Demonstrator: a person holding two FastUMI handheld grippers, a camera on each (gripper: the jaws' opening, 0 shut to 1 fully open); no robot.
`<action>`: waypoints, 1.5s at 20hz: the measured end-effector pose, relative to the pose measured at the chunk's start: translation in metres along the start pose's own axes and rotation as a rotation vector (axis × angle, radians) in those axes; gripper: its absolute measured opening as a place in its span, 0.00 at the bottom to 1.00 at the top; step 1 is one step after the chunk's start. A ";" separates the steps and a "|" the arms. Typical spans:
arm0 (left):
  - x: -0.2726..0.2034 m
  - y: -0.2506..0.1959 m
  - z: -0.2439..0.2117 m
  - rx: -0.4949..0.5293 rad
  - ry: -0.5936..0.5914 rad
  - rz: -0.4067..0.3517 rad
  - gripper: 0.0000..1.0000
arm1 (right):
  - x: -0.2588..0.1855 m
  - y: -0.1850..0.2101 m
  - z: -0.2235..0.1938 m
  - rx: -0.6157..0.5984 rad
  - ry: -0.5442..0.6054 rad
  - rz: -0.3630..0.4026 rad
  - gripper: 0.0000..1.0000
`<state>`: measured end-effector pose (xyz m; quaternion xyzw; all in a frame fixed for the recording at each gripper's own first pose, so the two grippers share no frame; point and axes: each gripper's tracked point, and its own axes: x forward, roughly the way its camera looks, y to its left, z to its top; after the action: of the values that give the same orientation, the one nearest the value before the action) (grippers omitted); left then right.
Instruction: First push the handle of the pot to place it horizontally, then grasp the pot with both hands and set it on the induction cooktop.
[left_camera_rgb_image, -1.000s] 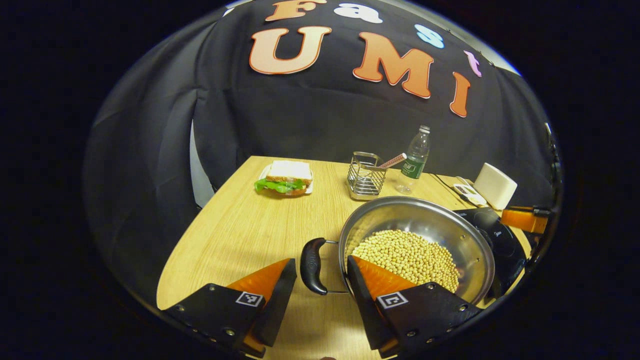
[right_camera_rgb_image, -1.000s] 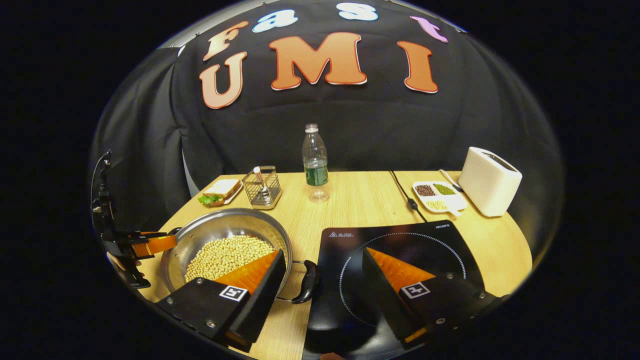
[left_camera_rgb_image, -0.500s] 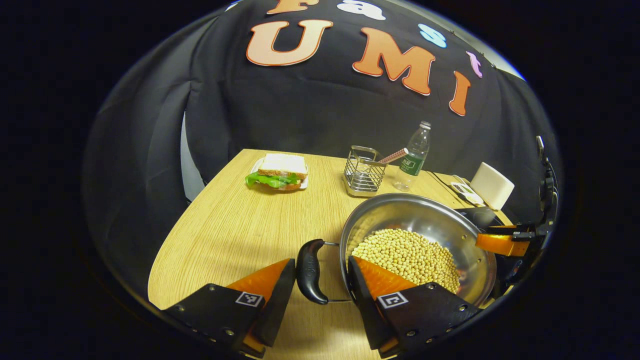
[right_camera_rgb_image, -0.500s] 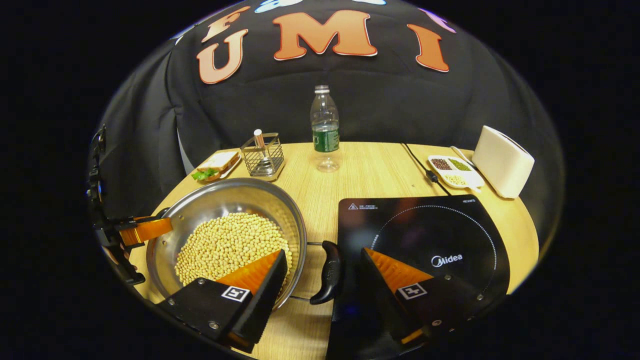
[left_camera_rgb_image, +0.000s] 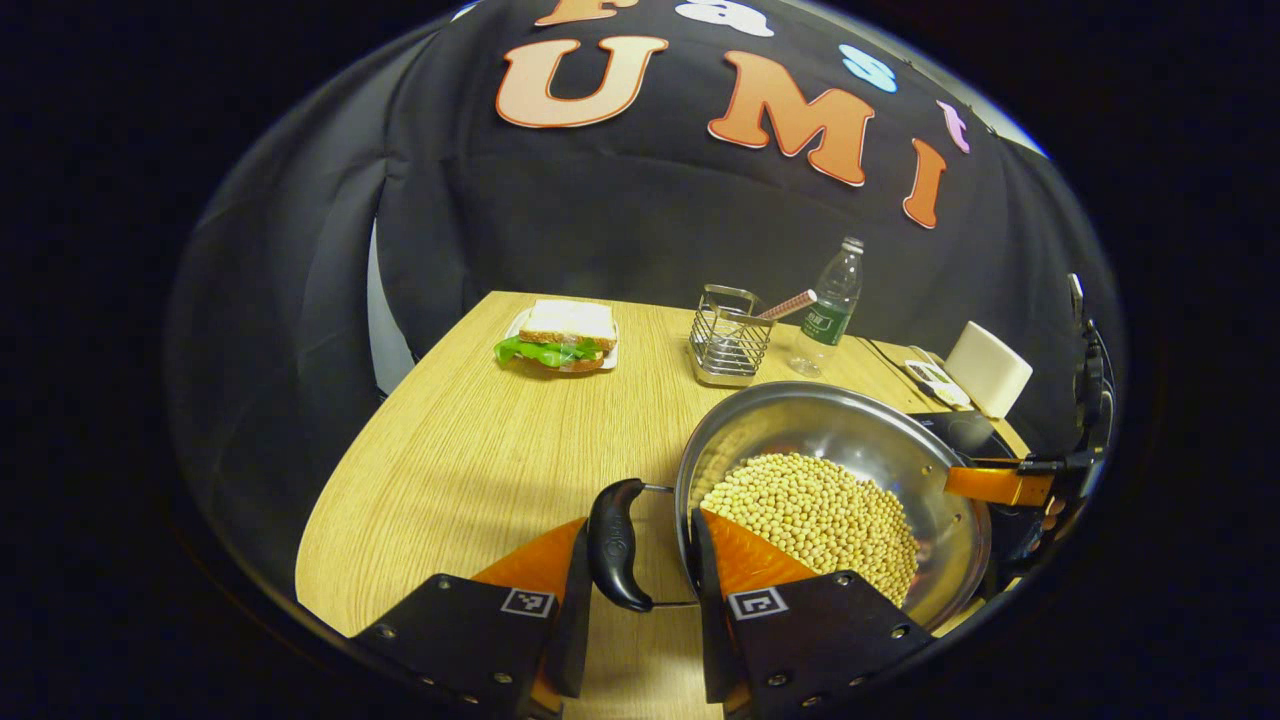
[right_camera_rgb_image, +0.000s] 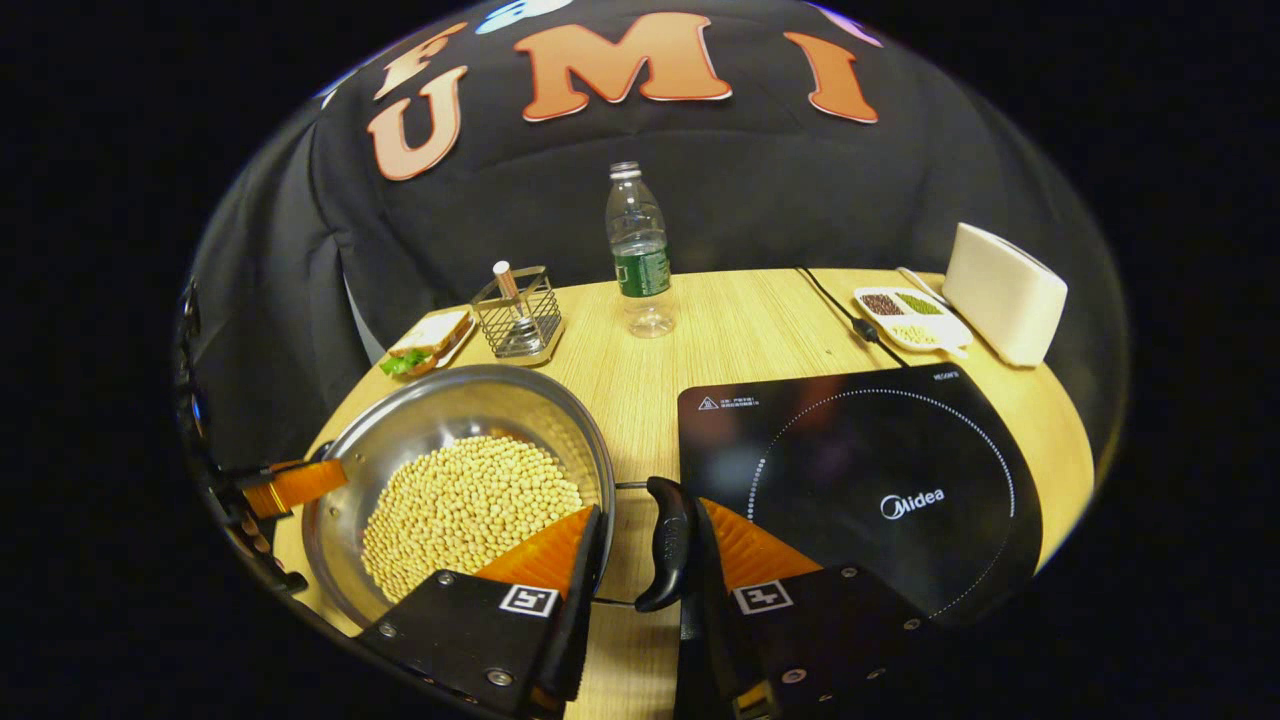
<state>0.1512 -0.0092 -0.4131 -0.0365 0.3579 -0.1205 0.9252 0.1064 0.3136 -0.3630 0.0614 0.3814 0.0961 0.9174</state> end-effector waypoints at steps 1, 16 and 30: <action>-0.003 0.000 -0.002 -0.005 0.008 0.002 0.48 | -0.003 -0.001 -0.003 -0.001 0.006 0.001 0.48; -0.065 -0.076 0.046 0.006 -0.081 -0.024 0.47 | -0.082 -0.047 0.042 0.016 -0.119 0.015 0.47; -0.056 -0.209 0.057 0.100 -0.048 -0.119 0.47 | -0.126 -0.169 0.045 0.092 -0.138 -0.067 0.47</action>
<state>0.1083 -0.1992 -0.3023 -0.0146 0.3265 -0.1921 0.9253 0.0729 0.1189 -0.2764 0.0973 0.3232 0.0435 0.9403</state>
